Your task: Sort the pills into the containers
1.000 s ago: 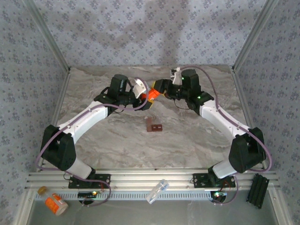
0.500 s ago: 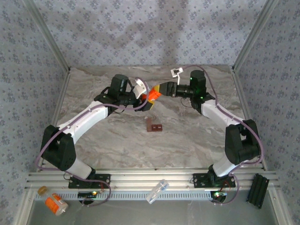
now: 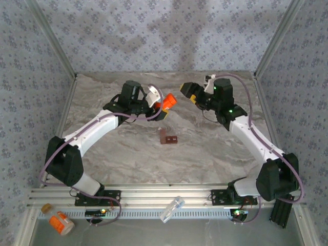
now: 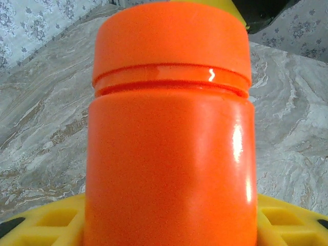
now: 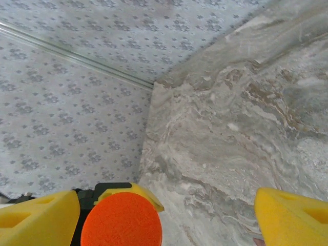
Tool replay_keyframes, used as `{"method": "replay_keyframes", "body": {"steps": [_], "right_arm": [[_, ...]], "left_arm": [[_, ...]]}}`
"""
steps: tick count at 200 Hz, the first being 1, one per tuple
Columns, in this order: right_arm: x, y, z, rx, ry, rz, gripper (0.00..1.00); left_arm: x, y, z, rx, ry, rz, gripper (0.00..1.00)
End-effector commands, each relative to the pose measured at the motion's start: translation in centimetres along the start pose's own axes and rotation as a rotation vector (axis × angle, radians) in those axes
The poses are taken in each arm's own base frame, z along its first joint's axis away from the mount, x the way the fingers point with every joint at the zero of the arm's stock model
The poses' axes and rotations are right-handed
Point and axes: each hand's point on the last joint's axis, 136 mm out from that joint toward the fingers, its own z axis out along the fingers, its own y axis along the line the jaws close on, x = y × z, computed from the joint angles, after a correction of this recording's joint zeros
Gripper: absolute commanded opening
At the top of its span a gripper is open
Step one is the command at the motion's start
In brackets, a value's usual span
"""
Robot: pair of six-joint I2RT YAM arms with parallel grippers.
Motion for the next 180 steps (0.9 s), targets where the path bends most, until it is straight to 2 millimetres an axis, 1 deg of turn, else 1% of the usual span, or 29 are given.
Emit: {"method": "replay_keyframes", "body": {"steps": [1, 52, 99, 118, 130, 156, 165, 180], "right_arm": [[0.3, 0.2, 0.7, 0.046, 0.014, 0.022, 0.89], [1.9, 1.9, 2.0, 0.002, 0.06, -0.004, 0.85], [3.3, 2.7, 2.9, -0.018, 0.1, -0.015, 0.82], [3.7, 2.9, 3.2, -0.029, 0.113, -0.017, 0.77], [3.9, 3.2, 3.2, -0.039, 0.12, -0.02, 0.71], [4.3, 3.1, 3.2, -0.057, 0.137, -0.033, 0.58], [4.3, 3.3, 3.3, -0.084, 0.138, -0.049, 0.54], [4.2, 4.1, 3.4, -0.172, 0.156, -0.121, 0.52]], "left_arm": [[-1.7, 0.0, -0.2, 0.004, -0.032, 0.045, 0.0], [-1.6, -0.1, 0.0, 0.011, -0.026, 0.045, 0.0], [-1.6, -0.1, 0.1, 0.012, -0.026, 0.044, 0.0], [-1.7, -0.1, 0.1, 0.012, -0.029, 0.045, 0.0], [-1.8, -0.1, 0.1, 0.013, -0.031, 0.046, 0.0], [-1.9, -0.1, 0.0, 0.012, -0.031, 0.05, 0.0], [-1.9, -0.2, 0.0, 0.015, -0.031, 0.048, 0.0], [-1.9, -0.3, -0.1, 0.019, -0.033, 0.047, 0.0]]}}
